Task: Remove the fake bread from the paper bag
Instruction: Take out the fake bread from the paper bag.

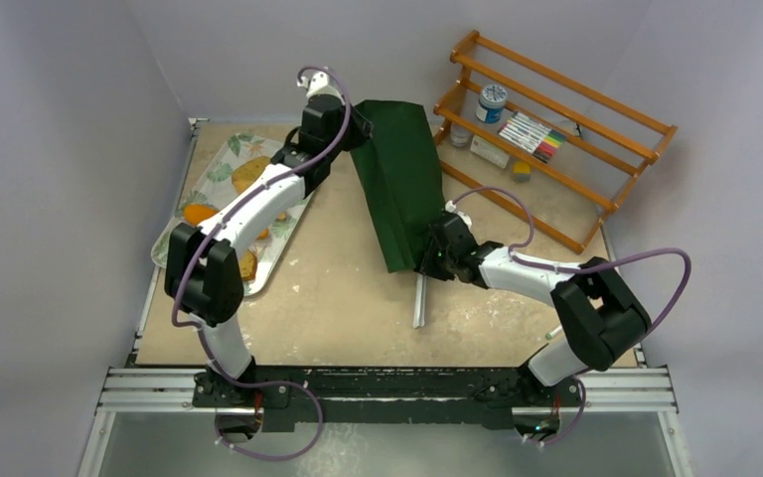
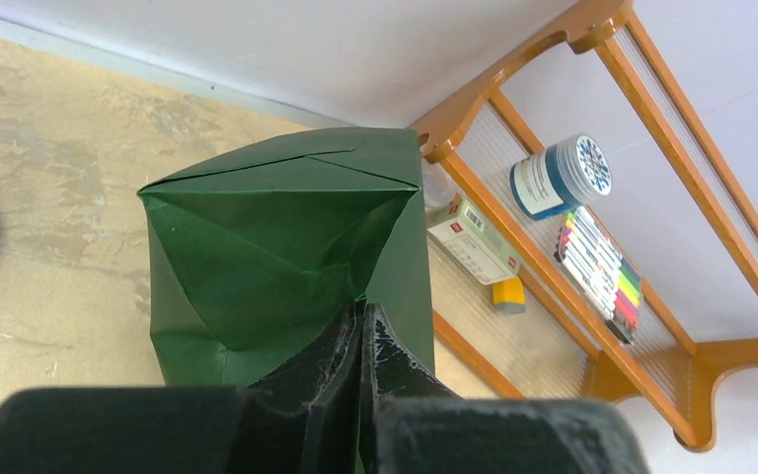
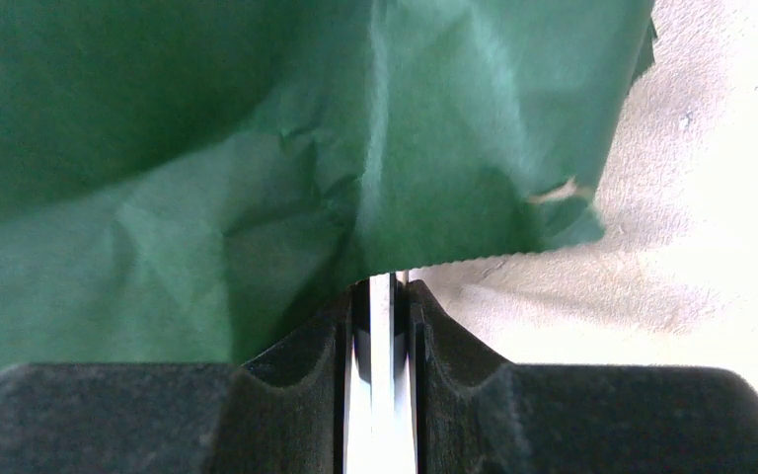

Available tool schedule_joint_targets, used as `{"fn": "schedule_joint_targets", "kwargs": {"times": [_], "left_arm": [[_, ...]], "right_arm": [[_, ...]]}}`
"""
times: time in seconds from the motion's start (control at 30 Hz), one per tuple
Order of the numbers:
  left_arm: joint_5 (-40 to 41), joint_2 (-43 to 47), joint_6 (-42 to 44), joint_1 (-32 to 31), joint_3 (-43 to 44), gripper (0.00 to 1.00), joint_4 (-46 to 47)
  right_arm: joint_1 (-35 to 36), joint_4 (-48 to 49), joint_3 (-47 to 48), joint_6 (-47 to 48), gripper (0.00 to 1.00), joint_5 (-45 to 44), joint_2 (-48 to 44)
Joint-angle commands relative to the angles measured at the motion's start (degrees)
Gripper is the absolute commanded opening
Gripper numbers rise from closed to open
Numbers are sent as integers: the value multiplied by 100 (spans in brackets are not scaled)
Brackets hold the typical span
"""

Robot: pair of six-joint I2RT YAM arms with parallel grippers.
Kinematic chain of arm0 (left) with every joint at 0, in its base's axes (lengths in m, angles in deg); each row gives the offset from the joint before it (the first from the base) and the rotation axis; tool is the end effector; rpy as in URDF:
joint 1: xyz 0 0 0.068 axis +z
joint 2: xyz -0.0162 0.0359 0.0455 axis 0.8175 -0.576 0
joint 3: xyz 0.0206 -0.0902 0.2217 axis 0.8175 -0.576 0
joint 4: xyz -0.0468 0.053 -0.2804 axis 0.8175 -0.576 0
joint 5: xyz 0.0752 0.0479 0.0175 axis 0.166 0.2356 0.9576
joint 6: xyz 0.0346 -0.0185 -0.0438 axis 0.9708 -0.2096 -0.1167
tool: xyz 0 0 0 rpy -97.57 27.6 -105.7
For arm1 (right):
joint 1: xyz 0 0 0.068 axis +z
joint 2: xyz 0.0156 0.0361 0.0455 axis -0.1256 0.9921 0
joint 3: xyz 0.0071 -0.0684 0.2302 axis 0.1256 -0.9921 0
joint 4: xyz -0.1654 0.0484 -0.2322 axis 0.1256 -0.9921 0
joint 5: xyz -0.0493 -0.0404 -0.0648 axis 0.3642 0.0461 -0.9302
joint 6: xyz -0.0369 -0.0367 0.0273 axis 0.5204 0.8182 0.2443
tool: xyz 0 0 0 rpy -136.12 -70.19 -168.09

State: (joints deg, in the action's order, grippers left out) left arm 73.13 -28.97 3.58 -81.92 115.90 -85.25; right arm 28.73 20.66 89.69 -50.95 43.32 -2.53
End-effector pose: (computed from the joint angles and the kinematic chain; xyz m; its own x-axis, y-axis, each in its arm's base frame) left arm 0.4175 -0.2077 0.3085 -0.4061 -0.5558 -0.7254 0.0941 0.7641 -0.6382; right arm 0.2676 0.1895 0.1113 -0.7844 0.3537 -0.5095 0.0788 0.8716 0.4838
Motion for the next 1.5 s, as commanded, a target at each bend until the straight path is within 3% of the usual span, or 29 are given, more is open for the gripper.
{"fn": "schedule_joint_targets", "kwargs": {"times": [0.0,0.13,0.27,0.4,0.5,0.6,0.8,0.97,1.07,1.13,1.27,1.37,1.47], "left_arm": [[-304,676,-146,-146,-306,0,356],[306,828,76,-176,-453,0,209],[-276,332,-233,314,-274,0,234],[294,723,57,-42,-229,0,37],[-56,803,-85,-8,-40,0,-272],[401,1199,-26,-224,-382,0,-103],[-250,321,121,177,242,0,-413],[419,1240,21,-225,-804,0,50],[-69,318,257,138,23,0,-555],[-407,164,190,165,266,0,-829],[400,1120,91,-32,-1086,0,88],[-631,738,76,215,-268,0,-706],[710,1188,842,-416,-142,0,-916]], "right_arm": [[-28,26,303,82,22,19,-34],[-33,30,340,101,22,33,-24],[-26,21,455,122,22,80,126],[-30,41,398,118,22,64,75],[-27,-2,402,113,22,73,63],[-31,-2,449,140,22,87,98],[-27,-9,607,149,22,104,264],[-27,-35,605,147,22,21,185],[-31,-14,668,131,22,61,280],[-24,-7,720,118,22,68,337],[-26,-73,686,145,22,17,246],[-20,-183,751,179,22,-27,271],[-29,-98,732,183,22,4,307]]}}
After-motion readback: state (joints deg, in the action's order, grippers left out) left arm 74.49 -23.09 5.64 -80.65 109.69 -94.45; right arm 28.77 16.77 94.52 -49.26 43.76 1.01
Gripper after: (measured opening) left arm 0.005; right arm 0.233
